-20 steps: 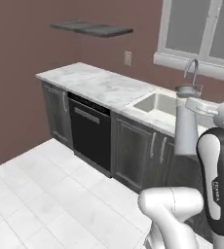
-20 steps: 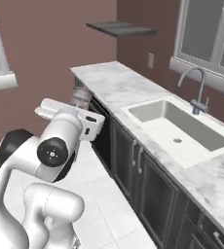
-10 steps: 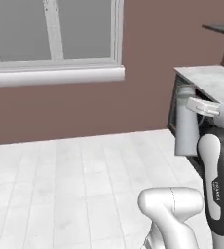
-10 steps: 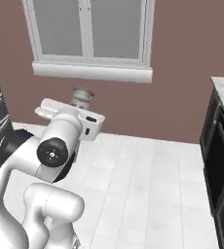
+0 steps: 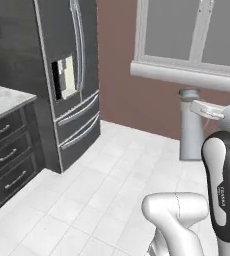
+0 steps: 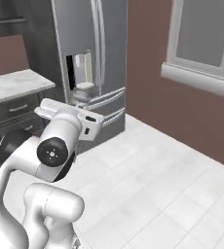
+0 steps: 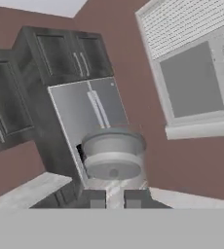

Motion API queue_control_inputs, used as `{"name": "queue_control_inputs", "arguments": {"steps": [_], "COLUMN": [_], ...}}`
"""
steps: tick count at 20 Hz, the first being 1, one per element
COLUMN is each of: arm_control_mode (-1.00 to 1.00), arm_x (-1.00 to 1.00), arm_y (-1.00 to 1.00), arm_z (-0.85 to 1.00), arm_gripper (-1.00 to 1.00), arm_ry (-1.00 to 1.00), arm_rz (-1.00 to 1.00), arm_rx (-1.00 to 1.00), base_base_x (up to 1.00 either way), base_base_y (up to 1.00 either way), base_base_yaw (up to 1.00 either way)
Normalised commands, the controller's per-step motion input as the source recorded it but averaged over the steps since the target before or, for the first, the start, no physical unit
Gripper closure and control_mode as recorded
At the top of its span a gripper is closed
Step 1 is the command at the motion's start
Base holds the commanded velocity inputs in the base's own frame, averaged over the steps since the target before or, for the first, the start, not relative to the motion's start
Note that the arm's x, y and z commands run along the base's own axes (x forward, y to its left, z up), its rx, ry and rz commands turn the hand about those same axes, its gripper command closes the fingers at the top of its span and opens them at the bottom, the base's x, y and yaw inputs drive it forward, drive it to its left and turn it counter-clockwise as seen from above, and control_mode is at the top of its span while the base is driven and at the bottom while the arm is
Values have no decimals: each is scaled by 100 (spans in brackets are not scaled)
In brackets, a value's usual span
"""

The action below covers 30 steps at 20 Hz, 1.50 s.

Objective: Place the pitcher and cup on the dining counter for serving.

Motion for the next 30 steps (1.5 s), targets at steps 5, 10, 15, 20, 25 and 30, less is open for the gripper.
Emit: {"name": "queue_control_inputs", "arguments": {"steps": [5,10,15,20,25,30], "arm_control_mode": [100,100,100,100,100,100], "arm_x": [0,0,0,0,0,0], "arm_y": [0,0,0,0,0,0], "arm_z": [0,0,0,0,0,0], "arm_gripper": [100,100,100,100,100,100], "arm_ry": [0,0,0,0,0,0], "arm_rz": [0,0,0,0,0,0], "arm_rx": [0,0,0,0,0,0], "base_base_x": [16,45,54,9,0,1], "base_base_y": [42,42,38,13,3,3], "base_base_yaw": [88,79,77,96,100,100]}}
